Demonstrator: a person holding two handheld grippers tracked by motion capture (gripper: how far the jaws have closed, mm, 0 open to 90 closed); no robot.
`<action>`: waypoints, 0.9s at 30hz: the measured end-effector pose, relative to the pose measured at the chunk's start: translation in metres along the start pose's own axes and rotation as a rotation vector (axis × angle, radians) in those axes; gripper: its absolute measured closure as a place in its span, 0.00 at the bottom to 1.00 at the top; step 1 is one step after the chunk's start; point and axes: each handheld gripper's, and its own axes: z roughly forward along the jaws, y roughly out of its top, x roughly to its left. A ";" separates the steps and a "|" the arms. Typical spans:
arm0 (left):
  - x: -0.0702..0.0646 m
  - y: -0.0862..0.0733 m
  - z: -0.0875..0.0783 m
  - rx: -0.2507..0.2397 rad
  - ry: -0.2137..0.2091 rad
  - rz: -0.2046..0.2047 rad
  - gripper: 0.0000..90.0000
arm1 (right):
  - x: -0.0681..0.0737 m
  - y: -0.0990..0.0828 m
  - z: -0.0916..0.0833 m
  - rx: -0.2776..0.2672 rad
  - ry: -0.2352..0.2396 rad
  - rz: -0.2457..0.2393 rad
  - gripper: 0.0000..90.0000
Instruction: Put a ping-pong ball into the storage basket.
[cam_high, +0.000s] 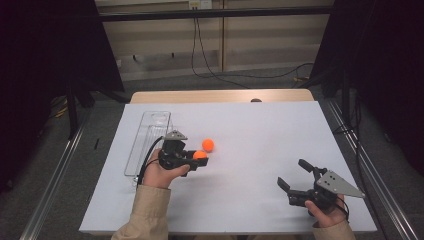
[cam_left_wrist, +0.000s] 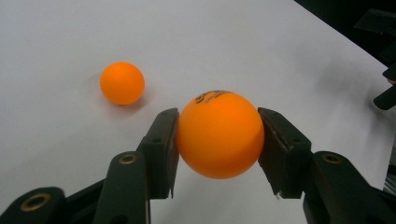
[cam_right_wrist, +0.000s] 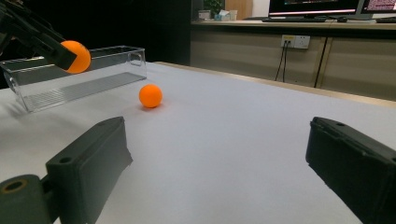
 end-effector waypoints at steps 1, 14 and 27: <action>0.001 0.000 -0.001 -0.001 -0.001 -0.002 0.57 | 0.000 0.000 0.000 -0.001 0.000 0.001 0.06; 0.004 -0.001 -0.004 -0.006 0.007 -0.004 0.57 | 0.000 0.000 0.000 -0.002 -0.001 0.002 0.06; 0.008 -0.001 -0.009 -0.023 0.019 -0.006 0.57 | 0.000 0.000 0.000 -0.003 -0.001 0.002 0.06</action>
